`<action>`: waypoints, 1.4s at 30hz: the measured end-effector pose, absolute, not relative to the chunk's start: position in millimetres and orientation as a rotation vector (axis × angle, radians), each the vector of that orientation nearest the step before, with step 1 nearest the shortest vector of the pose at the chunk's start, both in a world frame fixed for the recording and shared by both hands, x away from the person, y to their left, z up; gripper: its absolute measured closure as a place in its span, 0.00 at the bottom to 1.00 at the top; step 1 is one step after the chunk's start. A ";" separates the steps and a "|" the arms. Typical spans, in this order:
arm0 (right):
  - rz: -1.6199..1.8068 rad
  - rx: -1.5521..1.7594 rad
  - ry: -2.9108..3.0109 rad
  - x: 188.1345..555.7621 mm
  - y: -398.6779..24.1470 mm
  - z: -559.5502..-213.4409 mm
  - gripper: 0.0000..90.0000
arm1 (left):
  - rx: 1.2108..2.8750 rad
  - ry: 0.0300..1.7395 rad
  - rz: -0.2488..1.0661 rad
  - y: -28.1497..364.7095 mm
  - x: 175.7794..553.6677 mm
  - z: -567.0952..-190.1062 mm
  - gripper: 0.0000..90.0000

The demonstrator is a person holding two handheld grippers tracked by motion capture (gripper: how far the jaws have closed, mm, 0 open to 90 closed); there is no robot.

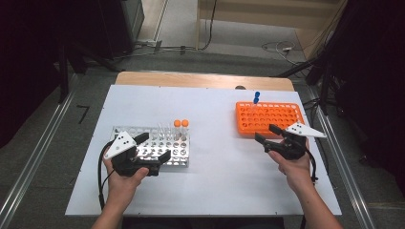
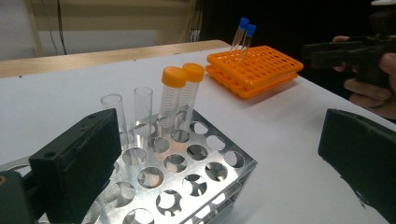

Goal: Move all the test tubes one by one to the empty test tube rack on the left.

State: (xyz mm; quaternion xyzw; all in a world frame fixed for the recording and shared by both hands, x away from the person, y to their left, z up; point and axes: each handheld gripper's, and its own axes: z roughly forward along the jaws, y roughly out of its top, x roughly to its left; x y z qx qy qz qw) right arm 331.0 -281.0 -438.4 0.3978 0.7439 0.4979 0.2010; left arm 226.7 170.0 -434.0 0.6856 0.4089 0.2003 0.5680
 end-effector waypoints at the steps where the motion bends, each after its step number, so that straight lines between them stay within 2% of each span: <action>1: 1.380 1.123 2.072 338.3 -278.5 -438.5 0.37 | 1.610 0.961 0.469 170.4 226.4 -434.0 0.00; 7: 1.360 1.197 2.035 374.5 -269.6 -441.7 0.52 | 1.609 0.967 0.462 171.3 224.6 -436.9 0.00; 15: 1.275 1.300 2.029 413.0 -258.2 -452.0 0.59 | 1.608 0.969 0.454 170.2 223.8 -439.5 0.00; 21: 1.243 1.349 2.034 428.6 -252.6 -462.2 0.65 | 1.615 0.968 0.447 170.0 224.2 -440.4 0.00; 29: 1.160 1.378 1.999 437.3 -242.1 -467.5 0.69 | 1.622 0.963 0.434 166.1 225.7 -441.6 0.00; 34: 1.162 1.362 2.000 438.8 -236.6 -470.2 0.83 | 1.619 0.966 0.429 165.9 226.0 -441.9 0.00; 42: 1.194 1.294 1.950 428.9 -235.2 -456.5 0.83 | 1.617 0.957 0.435 164.8 225.0 -440.0 0.00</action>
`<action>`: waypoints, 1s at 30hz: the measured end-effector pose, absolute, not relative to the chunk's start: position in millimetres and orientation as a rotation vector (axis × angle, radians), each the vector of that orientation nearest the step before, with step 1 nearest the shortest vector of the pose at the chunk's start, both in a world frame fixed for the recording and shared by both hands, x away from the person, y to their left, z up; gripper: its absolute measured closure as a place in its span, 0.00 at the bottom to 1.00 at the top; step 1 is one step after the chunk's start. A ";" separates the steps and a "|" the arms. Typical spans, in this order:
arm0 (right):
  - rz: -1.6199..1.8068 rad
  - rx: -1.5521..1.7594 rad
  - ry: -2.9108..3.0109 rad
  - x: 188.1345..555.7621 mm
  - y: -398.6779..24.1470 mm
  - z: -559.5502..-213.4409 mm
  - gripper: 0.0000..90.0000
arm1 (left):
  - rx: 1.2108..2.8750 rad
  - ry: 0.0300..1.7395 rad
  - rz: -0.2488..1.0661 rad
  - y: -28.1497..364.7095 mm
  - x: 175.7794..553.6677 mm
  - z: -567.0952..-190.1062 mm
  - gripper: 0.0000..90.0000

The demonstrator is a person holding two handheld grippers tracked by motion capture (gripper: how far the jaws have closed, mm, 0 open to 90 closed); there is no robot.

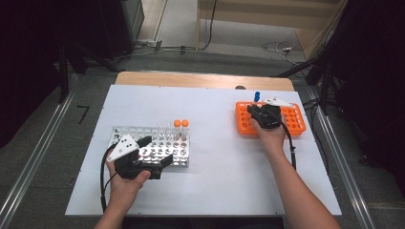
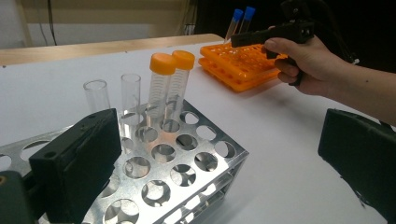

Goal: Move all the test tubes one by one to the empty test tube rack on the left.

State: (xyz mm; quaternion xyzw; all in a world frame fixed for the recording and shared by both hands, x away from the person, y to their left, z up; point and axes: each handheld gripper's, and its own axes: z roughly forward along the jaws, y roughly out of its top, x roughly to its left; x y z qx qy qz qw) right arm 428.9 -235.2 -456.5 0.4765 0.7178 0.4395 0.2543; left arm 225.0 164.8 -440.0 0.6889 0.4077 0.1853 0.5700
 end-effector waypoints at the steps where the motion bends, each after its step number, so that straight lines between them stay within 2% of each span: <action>1: 1.209 1.286 1.938 426.7 -236.5 -452.7 0.83 | 1.618 0.953 0.434 164.6 225.1 -439.6 0.00; 12: 1.343 1.156 1.968 388.6 -244.3 -427.3 0.83 | 1.622 0.922 0.424 154.3 224.9 -434.3 0.00; 30: 1.434 1.002 2.141 300.3 -236.9 -439.5 0.83 | 1.643 0.860 0.395 134.4 220.9 -427.6 0.00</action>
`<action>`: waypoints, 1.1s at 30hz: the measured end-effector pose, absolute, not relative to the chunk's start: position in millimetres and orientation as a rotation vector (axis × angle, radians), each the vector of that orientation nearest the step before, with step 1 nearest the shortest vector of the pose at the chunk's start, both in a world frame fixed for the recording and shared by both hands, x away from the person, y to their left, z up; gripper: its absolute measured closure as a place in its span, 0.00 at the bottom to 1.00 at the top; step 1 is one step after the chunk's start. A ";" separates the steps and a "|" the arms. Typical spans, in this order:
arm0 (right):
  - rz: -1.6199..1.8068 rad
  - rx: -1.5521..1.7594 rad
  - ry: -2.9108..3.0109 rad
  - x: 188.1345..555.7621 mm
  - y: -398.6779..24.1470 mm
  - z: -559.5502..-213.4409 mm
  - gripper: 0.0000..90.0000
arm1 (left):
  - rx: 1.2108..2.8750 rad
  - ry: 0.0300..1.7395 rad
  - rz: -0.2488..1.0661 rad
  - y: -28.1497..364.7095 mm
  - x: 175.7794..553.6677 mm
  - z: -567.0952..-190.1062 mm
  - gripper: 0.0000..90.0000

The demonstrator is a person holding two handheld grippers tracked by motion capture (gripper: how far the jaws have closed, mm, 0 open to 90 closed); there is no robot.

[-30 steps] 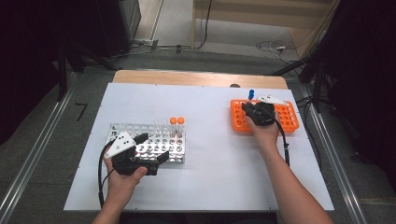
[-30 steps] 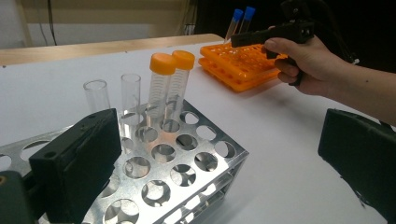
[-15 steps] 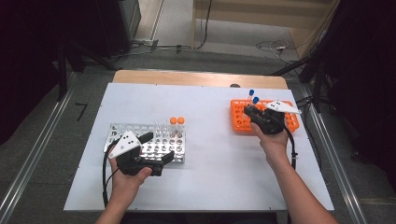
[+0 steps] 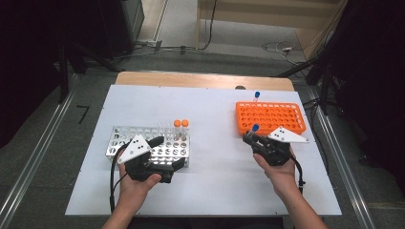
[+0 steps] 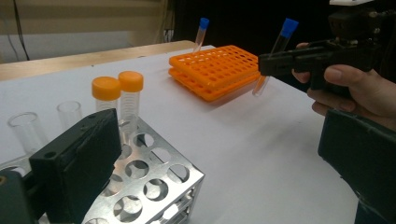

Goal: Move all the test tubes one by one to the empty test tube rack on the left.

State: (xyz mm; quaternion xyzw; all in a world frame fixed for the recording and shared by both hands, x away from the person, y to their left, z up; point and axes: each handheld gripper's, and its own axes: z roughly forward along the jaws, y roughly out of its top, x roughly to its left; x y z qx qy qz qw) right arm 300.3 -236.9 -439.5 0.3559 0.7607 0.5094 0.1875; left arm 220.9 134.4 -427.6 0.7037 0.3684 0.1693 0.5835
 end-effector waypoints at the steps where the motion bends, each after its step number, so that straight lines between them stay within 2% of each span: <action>1: 1.436 0.995 2.145 295.9 -236.4 -440.6 0.83 | 1.643 0.854 0.393 132.5 220.8 -427.9 0.00; 19: 1.483 0.800 2.281 243.0 -200.8 -435.4 0.83 | 1.696 0.751 0.328 93.4 217.3 -424.1 0.04; 23: 1.493 0.774 2.312 238.4 -193.0 -437.2 0.83 | 1.705 0.727 0.306 83.7 216.8 -422.3 0.12; 33: 1.478 0.704 2.399 229.3 -168.1 -444.0 0.83 | 1.740 0.644 0.251 64.6 213.3 -422.5 0.46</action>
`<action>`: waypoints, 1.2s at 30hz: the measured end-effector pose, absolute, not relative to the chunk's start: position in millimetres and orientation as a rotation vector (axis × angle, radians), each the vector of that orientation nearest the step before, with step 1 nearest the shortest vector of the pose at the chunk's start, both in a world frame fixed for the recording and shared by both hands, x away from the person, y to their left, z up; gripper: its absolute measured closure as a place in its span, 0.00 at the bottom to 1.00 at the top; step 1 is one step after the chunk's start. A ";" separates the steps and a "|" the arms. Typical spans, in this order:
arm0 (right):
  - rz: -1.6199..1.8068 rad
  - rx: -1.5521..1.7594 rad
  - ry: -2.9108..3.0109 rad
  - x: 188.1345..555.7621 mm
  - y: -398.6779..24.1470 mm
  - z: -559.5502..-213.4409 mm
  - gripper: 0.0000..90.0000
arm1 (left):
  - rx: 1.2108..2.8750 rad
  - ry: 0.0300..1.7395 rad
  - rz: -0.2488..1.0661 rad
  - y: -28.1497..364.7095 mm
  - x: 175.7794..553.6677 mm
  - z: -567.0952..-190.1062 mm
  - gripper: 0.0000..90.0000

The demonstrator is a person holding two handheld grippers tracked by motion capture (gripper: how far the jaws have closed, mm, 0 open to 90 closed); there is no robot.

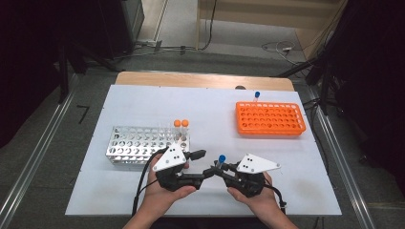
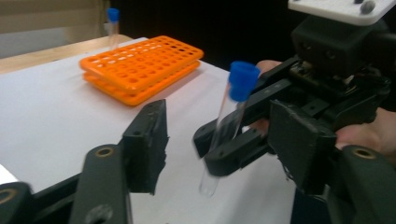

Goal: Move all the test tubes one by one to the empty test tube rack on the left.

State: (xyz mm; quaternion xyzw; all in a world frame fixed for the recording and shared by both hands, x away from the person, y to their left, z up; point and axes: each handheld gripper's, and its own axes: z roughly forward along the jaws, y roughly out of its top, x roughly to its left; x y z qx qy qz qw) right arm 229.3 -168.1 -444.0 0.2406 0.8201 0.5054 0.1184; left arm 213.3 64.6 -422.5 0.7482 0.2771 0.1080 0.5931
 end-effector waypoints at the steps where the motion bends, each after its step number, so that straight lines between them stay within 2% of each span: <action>1: 1.478 0.700 2.406 228.2 -165.7 -444.6 0.83 | 1.742 0.636 0.246 63.2 213.2 -422.5 0.49; 12: 1.471 0.653 2.463 221.7 -151.3 -448.0 0.83 | 1.787 0.598 0.228 59.1 214.0 -425.5 0.82; 18: 1.474 0.654 2.462 222.4 -150.9 -448.7 0.80 | 1.775 0.627 0.255 65.3 215.3 -424.0 0.85; 21: 1.471 0.607 2.470 222.8 -152.8 -449.1 0.68 | 1.760 0.638 0.270 69.8 215.7 -422.0 0.85; 28: 1.539 0.602 2.466 230.2 -167.1 -446.5 0.29 | 1.740 0.666 0.315 84.7 216.0 -413.7 0.85; 31: 1.560 0.644 2.440 236.5 -175.9 -445.5 0.17 | 1.728 0.679 0.344 92.7 217.2 -409.1 0.85; 36: 1.586 0.679 2.417 244.9 -189.4 -443.1 0.07 | 1.706 0.701 0.371 105.5 218.9 -403.4 0.85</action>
